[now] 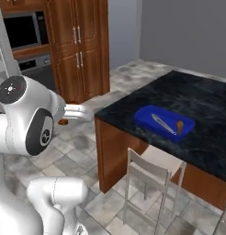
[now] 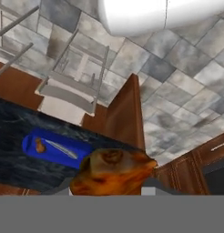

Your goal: Gather the bell pepper and corn from the fridge and place them on a tray on the dining counter. Then gather the chicken drumsticks from the fridge and place them on the other tray.

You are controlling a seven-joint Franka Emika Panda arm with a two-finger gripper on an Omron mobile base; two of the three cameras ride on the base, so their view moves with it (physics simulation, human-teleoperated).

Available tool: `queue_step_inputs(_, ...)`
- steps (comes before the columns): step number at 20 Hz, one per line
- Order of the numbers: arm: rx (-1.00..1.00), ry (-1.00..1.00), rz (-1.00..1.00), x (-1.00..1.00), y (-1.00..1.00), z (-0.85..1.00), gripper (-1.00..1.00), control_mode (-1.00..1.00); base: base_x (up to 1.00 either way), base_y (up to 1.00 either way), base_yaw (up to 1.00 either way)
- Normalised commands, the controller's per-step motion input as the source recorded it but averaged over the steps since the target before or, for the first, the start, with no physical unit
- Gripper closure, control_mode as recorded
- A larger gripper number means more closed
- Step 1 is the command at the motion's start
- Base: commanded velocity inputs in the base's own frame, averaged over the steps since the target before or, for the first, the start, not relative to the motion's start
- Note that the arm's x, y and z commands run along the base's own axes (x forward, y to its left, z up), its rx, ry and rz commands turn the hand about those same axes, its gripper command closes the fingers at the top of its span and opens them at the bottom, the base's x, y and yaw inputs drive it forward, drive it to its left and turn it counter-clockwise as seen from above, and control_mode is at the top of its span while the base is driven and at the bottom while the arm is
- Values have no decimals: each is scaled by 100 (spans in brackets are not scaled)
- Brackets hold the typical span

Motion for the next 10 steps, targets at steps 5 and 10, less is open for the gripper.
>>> queue_step_inputs(5,0,0,0,0,0,0,100,100,51,48,-39)
queue_step_inputs(10,0,0,0,0,0,0,100,100,31,11,-41)
